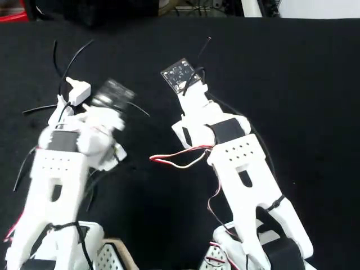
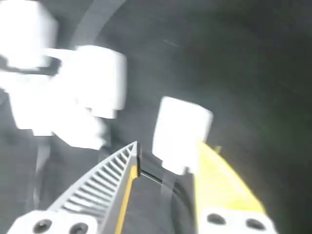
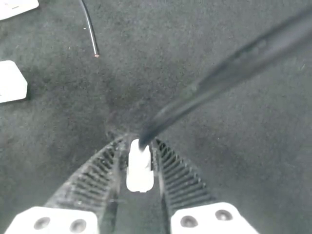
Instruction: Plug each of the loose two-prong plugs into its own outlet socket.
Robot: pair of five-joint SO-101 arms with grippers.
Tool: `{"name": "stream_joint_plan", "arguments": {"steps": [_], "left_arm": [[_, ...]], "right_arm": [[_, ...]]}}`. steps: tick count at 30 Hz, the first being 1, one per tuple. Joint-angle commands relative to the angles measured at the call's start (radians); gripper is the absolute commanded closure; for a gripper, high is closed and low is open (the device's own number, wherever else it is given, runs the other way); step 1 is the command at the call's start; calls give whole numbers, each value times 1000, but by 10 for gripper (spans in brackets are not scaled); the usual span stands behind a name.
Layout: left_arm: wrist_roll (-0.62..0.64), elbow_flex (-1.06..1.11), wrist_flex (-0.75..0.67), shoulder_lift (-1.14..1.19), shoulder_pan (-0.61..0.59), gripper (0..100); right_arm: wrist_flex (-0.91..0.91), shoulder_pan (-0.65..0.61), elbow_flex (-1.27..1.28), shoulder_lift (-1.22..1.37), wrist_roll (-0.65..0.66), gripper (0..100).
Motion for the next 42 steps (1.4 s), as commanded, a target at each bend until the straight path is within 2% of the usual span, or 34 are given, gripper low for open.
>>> {"name": "stream_joint_plan", "arguments": {"steps": [1,6,10,15,24,29,35,42], "left_arm": [[37,-41,-149,54,-97,777],[44,-48,-155,281,-48,848],[48,-47,-189,364,28,877],[132,-8,-321,374,28,877],[126,44,-358,382,36,877],[26,114,-356,374,39,877],[25,147,-338,373,51,877],[31,114,-141,308,173,877]], "right_arm": [[-9,8,-48,2,8,987],[-11,8,-48,2,8,987],[-11,8,-48,2,8,987],[-11,8,-48,2,8,987],[-12,8,-48,2,35,987],[-12,8,-48,2,35,987],[-12,8,-48,2,35,987],[-12,8,-48,2,35,987]]}}
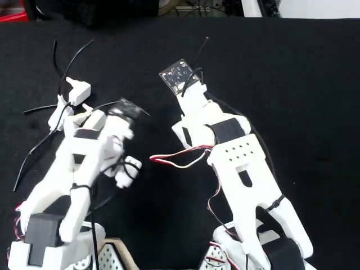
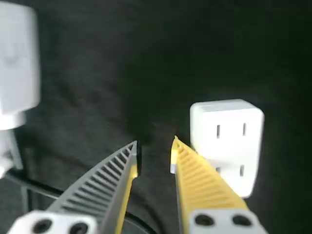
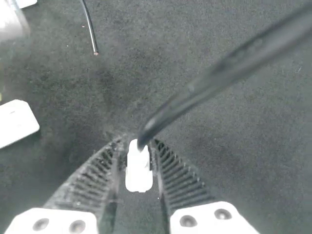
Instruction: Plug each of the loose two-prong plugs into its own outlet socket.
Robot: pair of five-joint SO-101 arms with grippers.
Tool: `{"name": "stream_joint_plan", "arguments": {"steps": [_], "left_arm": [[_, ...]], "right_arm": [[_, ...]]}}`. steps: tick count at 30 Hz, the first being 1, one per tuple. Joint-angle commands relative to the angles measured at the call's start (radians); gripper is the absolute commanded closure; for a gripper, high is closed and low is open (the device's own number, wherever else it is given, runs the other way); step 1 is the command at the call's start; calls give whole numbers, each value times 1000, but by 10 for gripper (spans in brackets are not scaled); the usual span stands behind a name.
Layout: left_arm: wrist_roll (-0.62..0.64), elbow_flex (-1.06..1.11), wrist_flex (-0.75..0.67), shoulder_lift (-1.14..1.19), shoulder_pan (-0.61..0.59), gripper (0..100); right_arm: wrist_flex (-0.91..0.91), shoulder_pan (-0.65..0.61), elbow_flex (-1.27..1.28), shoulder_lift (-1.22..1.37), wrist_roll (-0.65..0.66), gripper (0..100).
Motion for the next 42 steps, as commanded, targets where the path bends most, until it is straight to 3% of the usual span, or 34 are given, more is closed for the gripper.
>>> {"name": "stream_joint_plan", "arguments": {"steps": [1,4,8,14,19,27,36,42], "left_arm": [[-3,-38,60,-98,31,877],[0,-24,61,-230,-54,877],[41,39,60,-436,-260,877],[34,309,35,-749,-483,877],[-48,527,14,-977,-496,877],[-51,708,18,-1264,-501,877],[-52,769,110,-1461,-501,874],[-54,788,146,-1531,-501,873]], "right_arm": [[-12,8,-48,2,6,987],[-14,2,-44,2,6,987],[-75,-94,12,-4,8,987],[-404,-315,213,1,110,987],[-502,-417,243,35,112,987],[-545,-474,159,292,110,987],[-822,-477,424,81,35,987],[-993,-483,516,113,-11,987]]}}
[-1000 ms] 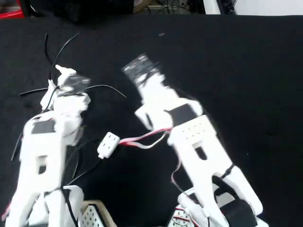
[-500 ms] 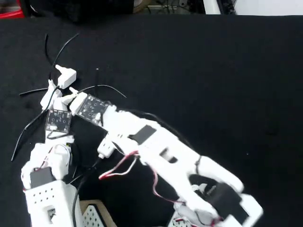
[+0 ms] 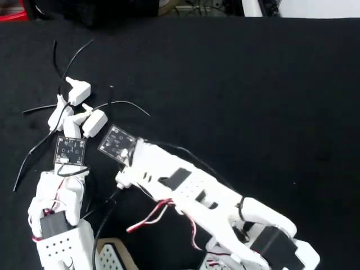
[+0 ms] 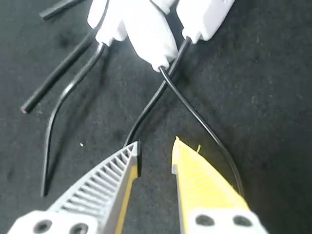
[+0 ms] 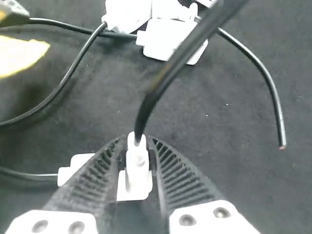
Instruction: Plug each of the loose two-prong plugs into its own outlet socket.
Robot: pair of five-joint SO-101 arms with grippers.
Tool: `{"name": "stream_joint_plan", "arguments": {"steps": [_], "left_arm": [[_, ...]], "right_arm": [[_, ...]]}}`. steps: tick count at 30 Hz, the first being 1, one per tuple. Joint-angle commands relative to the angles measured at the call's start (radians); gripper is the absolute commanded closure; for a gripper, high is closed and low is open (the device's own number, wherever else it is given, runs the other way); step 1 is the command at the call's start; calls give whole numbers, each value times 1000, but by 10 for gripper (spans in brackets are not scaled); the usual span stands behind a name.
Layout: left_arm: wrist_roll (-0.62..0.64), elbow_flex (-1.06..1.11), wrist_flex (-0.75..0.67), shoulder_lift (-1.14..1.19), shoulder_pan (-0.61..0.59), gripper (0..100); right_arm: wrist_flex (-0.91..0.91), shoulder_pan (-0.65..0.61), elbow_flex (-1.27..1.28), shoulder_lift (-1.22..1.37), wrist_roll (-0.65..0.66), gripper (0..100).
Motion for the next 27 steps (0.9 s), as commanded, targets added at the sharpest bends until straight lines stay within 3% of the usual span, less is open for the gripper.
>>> {"name": "stream_joint_plan", "arguments": {"steps": [1,6,12,23,27], "left_arm": [[-8,-1,25,-21,-7,873],[-8,-1,23,-21,-5,873],[-55,-1,25,-21,-5,873],[-58,-1,25,-21,-4,873],[-58,-1,25,-21,-2,873]], "right_arm": [[-173,-15,36,30,-61,987],[-285,-15,21,150,-72,987],[-209,-11,10,148,-71,987],[-141,-8,90,-25,-71,987],[-265,12,157,-91,-71,987]]}}
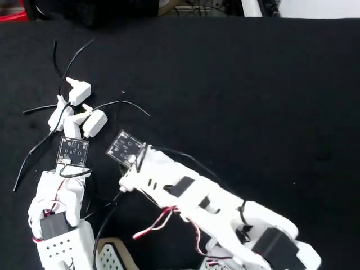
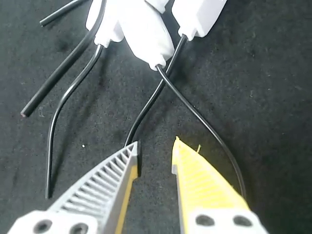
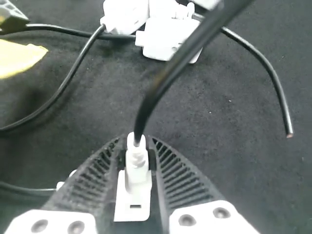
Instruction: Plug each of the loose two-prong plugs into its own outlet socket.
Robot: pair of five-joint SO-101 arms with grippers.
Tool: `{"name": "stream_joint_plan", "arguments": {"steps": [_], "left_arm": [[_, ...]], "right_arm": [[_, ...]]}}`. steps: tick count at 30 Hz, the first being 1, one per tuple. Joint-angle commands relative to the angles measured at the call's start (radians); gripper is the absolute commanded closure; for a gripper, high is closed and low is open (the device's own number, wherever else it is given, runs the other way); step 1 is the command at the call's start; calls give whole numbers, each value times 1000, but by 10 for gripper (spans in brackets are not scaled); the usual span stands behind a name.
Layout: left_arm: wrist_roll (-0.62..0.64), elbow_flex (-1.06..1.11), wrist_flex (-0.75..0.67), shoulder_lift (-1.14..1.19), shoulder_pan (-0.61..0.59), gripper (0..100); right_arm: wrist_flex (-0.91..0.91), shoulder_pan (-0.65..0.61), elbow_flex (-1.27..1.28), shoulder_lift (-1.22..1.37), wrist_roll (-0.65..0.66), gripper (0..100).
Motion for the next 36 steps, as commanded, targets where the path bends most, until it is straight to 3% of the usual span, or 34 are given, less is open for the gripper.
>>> {"name": "stream_joint_plan", "arguments": {"steps": [1,6,9,11,14,19,24,31,36], "left_arm": [[-11,-1,3,-9,-2,873],[-11,-1,2,-9,1,873],[-8,1,0,-12,2,873],[3,-7,-2,-14,4,875],[135,-74,-18,-15,-4,877],[463,-262,-34,-15,33,877],[601,-390,-26,-15,209,877],[597,-453,97,-14,533,877],[563,-449,123,-14,621,877]], "right_arm": [[-153,17,67,-93,-6,987],[-298,9,147,-186,-9,987],[-288,9,153,-278,-15,987],[-184,-18,153,-344,-15,987],[-8,-74,150,-444,-8,987],[26,-83,203,-564,-8,987],[26,-84,228,-582,-8,987],[26,-72,229,-582,-6,987],[26,-61,229,-582,-6,987]]}}
